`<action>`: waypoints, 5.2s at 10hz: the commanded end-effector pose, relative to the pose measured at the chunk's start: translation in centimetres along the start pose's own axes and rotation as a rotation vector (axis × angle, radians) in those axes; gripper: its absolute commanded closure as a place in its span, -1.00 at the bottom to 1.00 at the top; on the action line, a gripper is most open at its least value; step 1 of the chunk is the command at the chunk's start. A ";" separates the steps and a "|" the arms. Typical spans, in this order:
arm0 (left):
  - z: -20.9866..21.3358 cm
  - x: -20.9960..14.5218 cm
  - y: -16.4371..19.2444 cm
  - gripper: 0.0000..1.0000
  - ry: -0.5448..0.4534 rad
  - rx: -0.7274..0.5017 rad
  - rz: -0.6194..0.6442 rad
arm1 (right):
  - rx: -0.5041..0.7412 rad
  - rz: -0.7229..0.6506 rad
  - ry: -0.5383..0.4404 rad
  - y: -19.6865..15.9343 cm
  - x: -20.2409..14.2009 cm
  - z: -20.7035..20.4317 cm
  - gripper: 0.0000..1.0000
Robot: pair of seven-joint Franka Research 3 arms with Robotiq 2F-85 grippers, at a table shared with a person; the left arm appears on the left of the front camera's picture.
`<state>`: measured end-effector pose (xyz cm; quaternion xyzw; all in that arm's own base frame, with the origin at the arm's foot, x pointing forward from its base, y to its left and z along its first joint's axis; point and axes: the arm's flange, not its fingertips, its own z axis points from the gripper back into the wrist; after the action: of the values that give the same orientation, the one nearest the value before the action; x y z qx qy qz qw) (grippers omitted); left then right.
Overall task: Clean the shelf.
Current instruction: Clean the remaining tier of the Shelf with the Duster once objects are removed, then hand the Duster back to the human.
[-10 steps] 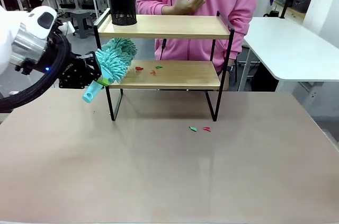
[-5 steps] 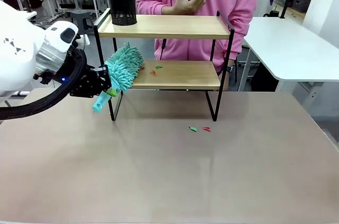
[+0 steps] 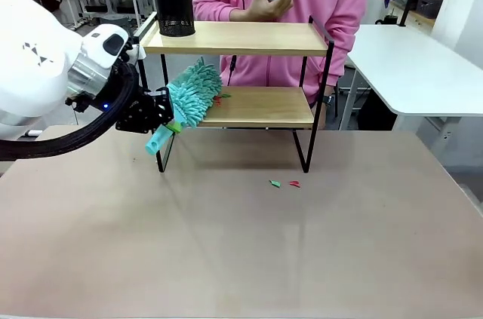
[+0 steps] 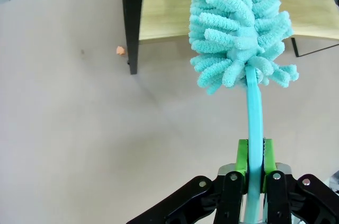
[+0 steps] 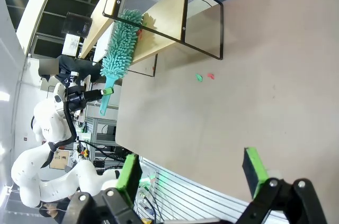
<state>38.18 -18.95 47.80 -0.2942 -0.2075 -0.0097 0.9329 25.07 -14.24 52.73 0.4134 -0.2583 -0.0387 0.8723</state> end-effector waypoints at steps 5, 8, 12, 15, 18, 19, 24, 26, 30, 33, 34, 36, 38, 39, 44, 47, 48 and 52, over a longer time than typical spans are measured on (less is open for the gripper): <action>-2.8 2.4 -1.9 0.75 0.030 -0.002 -0.034 | 0.024 0.025 -0.011 -0.1 0.0 -0.1 -1.00; -2.5 1.9 -2.9 0.75 0.130 -0.063 -0.180 | 0.024 0.025 -0.011 -0.1 0.0 -0.1 -1.00; -2.4 1.4 -3.4 0.75 0.257 -0.109 -0.333 | 0.024 0.025 -0.011 -0.1 0.0 -0.1 -1.00; -1.2 1.1 -2.8 0.75 0.430 -0.229 -0.468 | 0.024 0.025 -0.011 -0.1 0.0 -0.1 -1.00; 1.5 0.2 -0.7 0.75 0.629 -0.284 -0.672 | 0.024 0.025 -0.011 -0.1 0.0 -0.1 -1.00; 2.8 0.2 0.0 0.75 0.616 -0.287 -0.679 | 0.024 0.025 -0.011 -0.1 0.0 -0.1 -1.00; 6.3 -1.6 1.0 0.75 0.541 -0.361 -0.610 | 0.024 0.025 -0.011 -0.1 0.0 -0.1 -1.00; 12.7 -4.9 2.0 0.75 0.460 -0.459 -0.628 | 0.024 0.025 -0.011 -0.1 0.0 -0.1 -1.00; 25.0 -12.9 9.3 0.75 0.158 -0.543 -0.592 | 0.024 0.025 -0.011 -0.1 0.0 -0.1 -1.00; 25.9 -13.6 17.6 0.75 -0.099 -0.573 -0.138 | 0.024 0.025 -0.011 -0.1 0.0 -0.1 -1.00; 25.5 -13.4 20.4 0.75 -0.169 -0.662 -0.014 | 0.024 0.025 -0.011 -0.1 0.0 -0.1 -1.00; 23.9 -12.4 24.7 0.75 -0.219 -0.670 0.245 | 0.024 0.025 -0.011 -0.1 0.0 -0.1 -1.00; 20.3 -9.9 26.1 0.75 -0.035 -0.680 0.436 | 0.024 0.025 -0.011 -0.1 0.0 -0.1 -1.00; 18.8 -9.0 25.9 0.75 0.063 -0.634 0.492 | 0.024 0.025 -0.011 -0.1 0.0 -0.1 -1.00; 24.2 -9.6 29.4 0.75 -0.099 -0.660 0.358 | 0.024 0.025 -0.011 -0.1 0.0 -0.1 -1.00; 24.2 -9.6 29.4 0.75 -0.099 -0.660 0.358 | 0.024 0.025 -0.011 -0.1 0.0 -0.1 -1.00; 24.2 -9.6 29.4 0.75 -0.099 -0.660 0.358 | 0.024 0.025 -0.011 -0.1 0.0 -0.1 -1.00; 24.1 -9.5 29.6 0.75 -0.095 -0.649 0.381 | -0.001 0.000 0.001 0.0 0.0 0.0 -1.00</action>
<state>24.49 17.86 45.81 -0.6077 -0.1776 0.1127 0.7658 25.11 -14.28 52.70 0.4127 -0.2576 -0.0390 0.8728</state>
